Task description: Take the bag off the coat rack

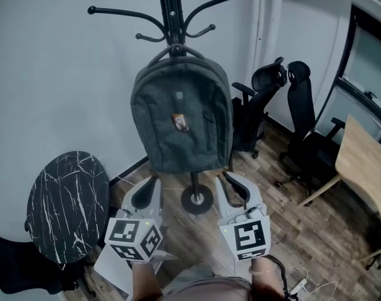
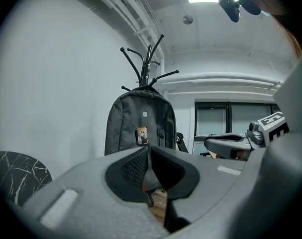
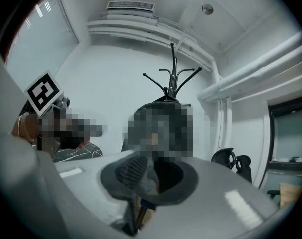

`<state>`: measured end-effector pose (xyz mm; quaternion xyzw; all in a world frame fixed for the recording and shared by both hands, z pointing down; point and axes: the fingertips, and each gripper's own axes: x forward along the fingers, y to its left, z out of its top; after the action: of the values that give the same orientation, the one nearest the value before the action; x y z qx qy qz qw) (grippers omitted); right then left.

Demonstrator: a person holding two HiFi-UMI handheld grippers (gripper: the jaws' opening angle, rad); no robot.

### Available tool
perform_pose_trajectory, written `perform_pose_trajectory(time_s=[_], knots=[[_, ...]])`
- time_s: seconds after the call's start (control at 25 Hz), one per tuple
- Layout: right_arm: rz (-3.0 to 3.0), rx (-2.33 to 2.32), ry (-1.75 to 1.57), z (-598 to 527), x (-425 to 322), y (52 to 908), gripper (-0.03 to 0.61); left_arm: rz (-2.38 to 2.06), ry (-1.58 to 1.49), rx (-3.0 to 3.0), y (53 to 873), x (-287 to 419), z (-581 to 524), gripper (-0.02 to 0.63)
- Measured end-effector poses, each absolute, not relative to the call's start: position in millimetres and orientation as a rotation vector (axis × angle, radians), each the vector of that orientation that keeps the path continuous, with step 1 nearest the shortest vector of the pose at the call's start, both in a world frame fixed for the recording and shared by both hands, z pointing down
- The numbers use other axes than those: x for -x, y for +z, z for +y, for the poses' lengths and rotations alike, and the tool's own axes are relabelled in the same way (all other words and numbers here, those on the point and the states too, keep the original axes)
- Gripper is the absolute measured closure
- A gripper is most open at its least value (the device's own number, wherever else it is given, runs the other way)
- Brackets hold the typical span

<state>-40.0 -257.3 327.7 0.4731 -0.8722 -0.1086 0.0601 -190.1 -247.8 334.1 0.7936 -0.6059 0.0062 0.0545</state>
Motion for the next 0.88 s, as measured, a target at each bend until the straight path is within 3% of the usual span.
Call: perform_pose_trajectory(time_s=[0.24,0.32,0.88], knots=[[-2.630,-1.467,-0.348,-277,54,321,0.523,-1.837,-0.005,-2.432,326,210,-268,0.595],[-2.621,-1.484,-0.348,-283,56,318,0.517,-1.827,-0.002,-2.436,325,215,-274,0.517],[-2.551,-1.569,-0.346,-315,48,318,0.439,-1.852,-0.044,-2.413,322,239,-306,0.461]])
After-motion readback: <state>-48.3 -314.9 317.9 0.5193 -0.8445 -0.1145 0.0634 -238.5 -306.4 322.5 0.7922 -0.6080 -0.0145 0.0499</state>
